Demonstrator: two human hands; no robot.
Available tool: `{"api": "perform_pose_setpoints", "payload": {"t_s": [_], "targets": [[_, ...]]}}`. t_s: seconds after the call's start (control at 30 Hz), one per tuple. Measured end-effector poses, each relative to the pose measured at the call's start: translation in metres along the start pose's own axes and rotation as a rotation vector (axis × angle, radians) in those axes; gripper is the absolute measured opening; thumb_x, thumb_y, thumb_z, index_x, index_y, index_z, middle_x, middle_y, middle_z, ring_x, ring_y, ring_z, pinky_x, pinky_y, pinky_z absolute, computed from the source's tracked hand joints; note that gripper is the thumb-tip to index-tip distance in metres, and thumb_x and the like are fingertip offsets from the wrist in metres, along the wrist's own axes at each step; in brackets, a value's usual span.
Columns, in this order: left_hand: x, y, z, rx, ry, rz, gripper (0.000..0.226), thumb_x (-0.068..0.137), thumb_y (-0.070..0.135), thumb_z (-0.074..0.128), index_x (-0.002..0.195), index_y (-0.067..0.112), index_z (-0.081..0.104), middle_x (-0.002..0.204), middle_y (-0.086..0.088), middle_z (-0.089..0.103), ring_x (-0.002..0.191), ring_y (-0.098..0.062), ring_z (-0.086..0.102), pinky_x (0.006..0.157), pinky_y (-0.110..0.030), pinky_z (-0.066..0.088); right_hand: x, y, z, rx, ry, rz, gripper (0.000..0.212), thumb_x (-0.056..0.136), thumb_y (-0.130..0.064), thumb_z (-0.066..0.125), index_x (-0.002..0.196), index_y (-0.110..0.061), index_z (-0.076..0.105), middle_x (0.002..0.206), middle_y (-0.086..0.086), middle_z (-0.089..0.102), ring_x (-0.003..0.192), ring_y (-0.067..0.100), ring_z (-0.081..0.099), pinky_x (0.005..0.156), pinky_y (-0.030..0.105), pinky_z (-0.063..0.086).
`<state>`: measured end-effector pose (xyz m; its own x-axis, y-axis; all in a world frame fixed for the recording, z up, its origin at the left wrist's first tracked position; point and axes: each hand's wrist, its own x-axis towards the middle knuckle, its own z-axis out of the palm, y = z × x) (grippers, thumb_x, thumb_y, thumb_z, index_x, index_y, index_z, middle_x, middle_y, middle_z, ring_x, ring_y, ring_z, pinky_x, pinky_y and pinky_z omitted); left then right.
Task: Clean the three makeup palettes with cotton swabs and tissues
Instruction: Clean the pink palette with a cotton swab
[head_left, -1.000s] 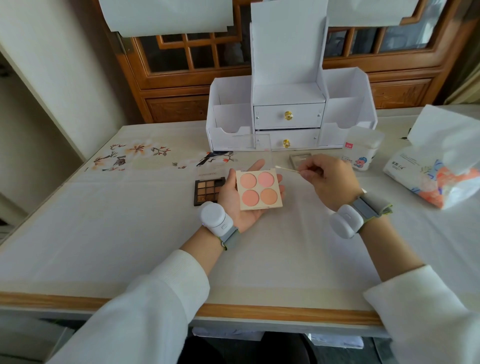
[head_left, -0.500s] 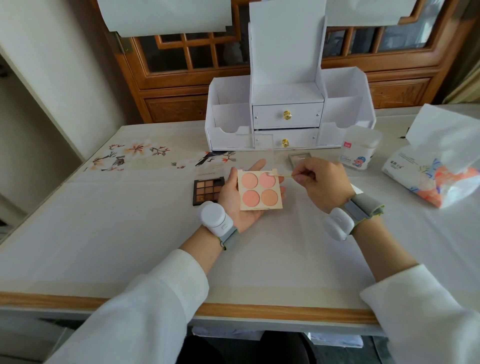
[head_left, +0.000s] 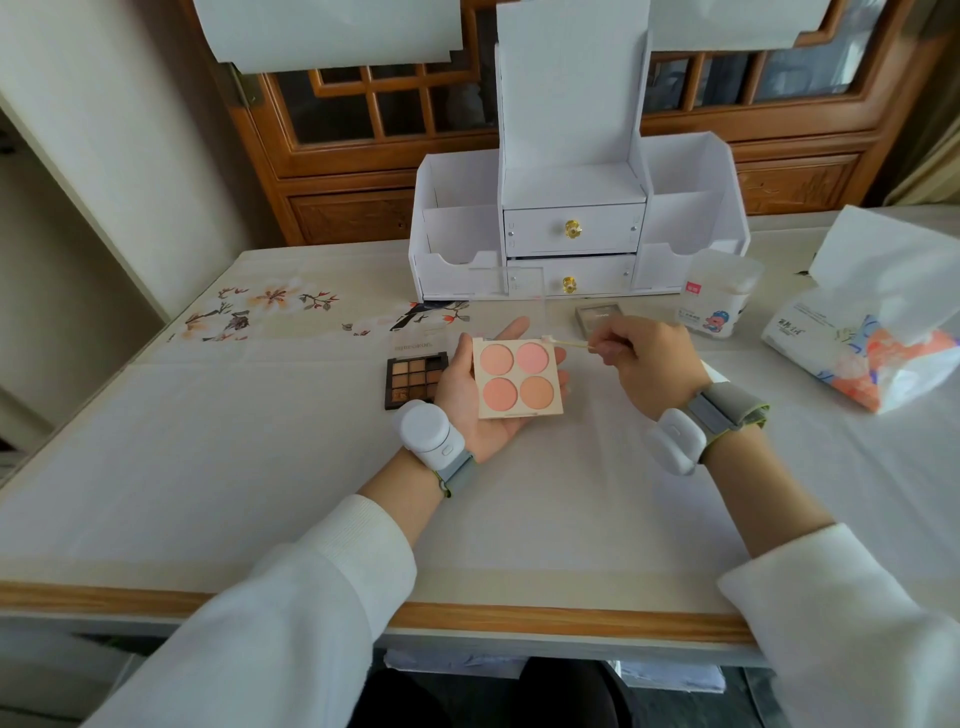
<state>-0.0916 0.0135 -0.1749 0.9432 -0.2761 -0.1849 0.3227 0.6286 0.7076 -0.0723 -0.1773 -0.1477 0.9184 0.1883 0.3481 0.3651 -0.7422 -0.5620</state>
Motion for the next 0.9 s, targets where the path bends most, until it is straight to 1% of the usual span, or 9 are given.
{"api": "perform_pose_setpoints", "payload": {"t_s": [0.1,0.17,0.3,0.4,0.5,0.6,0.7,0.8,0.9], "targets": [[0.0000,-0.0003,0.0000,0.000,-0.003,0.002,0.062,0.097,0.057,0.010,0.121,0.023,0.056,0.099,-0.018,0.070,0.082,-0.035,0.069,0.083,-0.043,0.051,-0.0004,0.0019,0.0001,-0.034,-0.029,-0.005,0.024,0.087,-0.008,0.049,0.080,-0.028,0.061,0.065,-0.014,0.056,0.076,0.022,0.059,0.077,0.037,0.051],[-0.0002,-0.0008,0.0003,0.000,-0.007,0.003,0.062,0.097,0.056,0.010,0.121,0.022,0.056,0.100,-0.019,0.070,0.082,-0.034,0.069,0.083,-0.044,0.051,0.0000,0.0023,0.0005,-0.026,-0.022,0.006,0.026,0.088,-0.009,0.048,0.078,-0.031,0.057,0.065,-0.013,0.056,0.074,0.021,0.058,0.077,0.037,0.051],[-0.0004,-0.0008,0.0007,-0.008,-0.010,0.003,0.062,0.097,0.056,0.010,0.121,0.022,0.056,0.101,-0.019,0.070,0.083,-0.034,0.069,0.077,-0.041,0.057,0.0011,0.0038,0.0000,-0.026,-0.005,0.015,0.023,0.090,-0.012,0.046,0.084,-0.027,0.063,0.065,-0.012,0.057,0.073,0.021,0.058,0.076,0.037,0.052],[-0.0006,-0.0007,0.0005,-0.001,-0.008,-0.002,0.062,0.097,0.057,0.010,0.122,0.022,0.055,0.102,-0.018,0.070,0.085,-0.034,0.069,0.082,-0.042,0.054,0.0015,0.0040,0.0014,-0.039,-0.014,0.021,0.022,0.091,-0.012,0.045,0.086,-0.025,0.063,0.067,-0.009,0.057,0.074,0.022,0.059,0.077,0.038,0.052],[-0.0008,-0.0007,0.0004,0.000,-0.009,-0.012,0.063,0.096,0.058,0.010,0.122,0.023,0.056,0.104,-0.018,0.069,0.086,-0.035,0.069,0.080,-0.042,0.056,0.0025,0.0034,0.0012,-0.041,0.001,0.027,0.022,0.092,-0.013,0.046,0.085,-0.025,0.062,0.067,-0.009,0.057,0.073,0.021,0.058,0.076,0.037,0.052],[-0.0001,-0.0002,0.0005,-0.009,0.002,-0.013,0.063,0.096,0.057,0.010,0.121,0.023,0.057,0.103,-0.018,0.070,0.086,-0.036,0.069,0.084,-0.044,0.052,0.0005,0.0018,-0.0010,-0.047,-0.053,0.035,0.024,0.092,-0.012,0.045,0.080,-0.029,0.058,0.066,-0.011,0.056,0.073,0.019,0.058,0.076,0.034,0.051],[0.0008,-0.0005,0.0007,-0.006,0.009,-0.001,0.063,0.097,0.057,0.010,0.122,0.022,0.056,0.102,-0.019,0.070,0.084,-0.036,0.069,0.083,-0.044,0.049,-0.0007,-0.0008,-0.0030,-0.062,-0.079,0.055,0.026,0.092,-0.013,0.045,0.078,-0.033,0.055,0.066,-0.013,0.056,0.075,0.018,0.058,0.074,0.031,0.048],[0.0010,-0.0013,0.0004,-0.001,0.017,0.012,0.064,0.097,0.057,0.010,0.125,0.021,0.055,0.102,-0.019,0.069,0.084,-0.036,0.069,0.083,-0.044,0.049,-0.0022,-0.0020,-0.0042,-0.065,-0.090,0.054,0.026,0.091,-0.013,0.044,0.079,-0.033,0.056,0.067,-0.013,0.057,0.076,0.017,0.058,0.074,0.031,0.048],[0.0017,-0.0018,-0.0004,-0.010,0.040,0.032,0.064,0.097,0.056,0.009,0.126,0.020,0.054,0.103,-0.020,0.068,0.085,-0.037,0.068,0.085,-0.045,0.048,-0.0036,-0.0027,-0.0069,-0.107,-0.160,0.053,0.026,0.092,-0.016,0.043,0.080,-0.033,0.058,0.071,-0.012,0.061,0.076,0.016,0.057,0.075,0.030,0.047]]}}
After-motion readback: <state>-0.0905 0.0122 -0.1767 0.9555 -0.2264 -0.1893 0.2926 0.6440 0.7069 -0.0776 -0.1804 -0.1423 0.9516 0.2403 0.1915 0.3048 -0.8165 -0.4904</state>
